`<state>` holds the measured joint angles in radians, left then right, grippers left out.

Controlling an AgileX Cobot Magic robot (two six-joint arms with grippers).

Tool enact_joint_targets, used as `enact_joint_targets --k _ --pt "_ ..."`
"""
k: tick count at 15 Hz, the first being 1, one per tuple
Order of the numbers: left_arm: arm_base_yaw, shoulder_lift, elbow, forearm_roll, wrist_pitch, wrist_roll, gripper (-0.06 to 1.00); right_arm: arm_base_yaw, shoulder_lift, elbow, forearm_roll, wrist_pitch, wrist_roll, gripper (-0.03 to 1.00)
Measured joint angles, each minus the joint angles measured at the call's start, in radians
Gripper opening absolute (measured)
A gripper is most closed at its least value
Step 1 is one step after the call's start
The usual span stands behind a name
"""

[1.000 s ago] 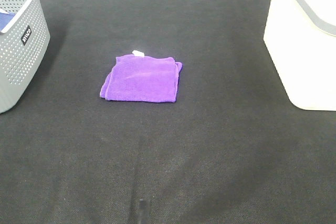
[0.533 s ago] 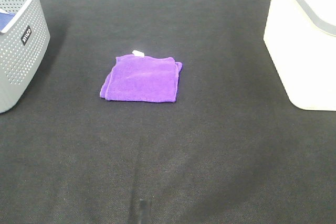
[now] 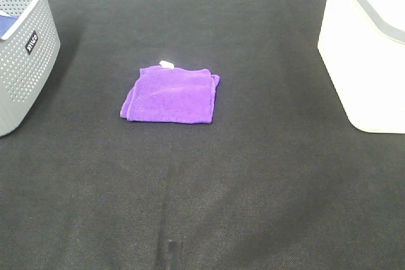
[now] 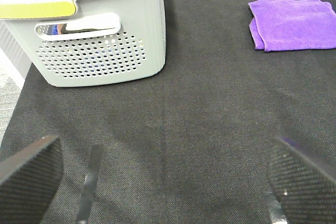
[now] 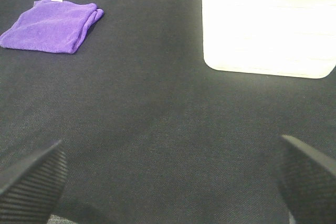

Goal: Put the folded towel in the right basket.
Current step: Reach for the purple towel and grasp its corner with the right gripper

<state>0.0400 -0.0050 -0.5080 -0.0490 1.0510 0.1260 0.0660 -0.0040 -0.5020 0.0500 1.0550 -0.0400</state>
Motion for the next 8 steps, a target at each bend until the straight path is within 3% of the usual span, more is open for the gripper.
enact_joint_targets --k 8 --pt "0.000 0.000 0.000 0.000 0.000 0.000 0.99 0.000 0.000 0.000 0.000 0.000 0.000 0.98"
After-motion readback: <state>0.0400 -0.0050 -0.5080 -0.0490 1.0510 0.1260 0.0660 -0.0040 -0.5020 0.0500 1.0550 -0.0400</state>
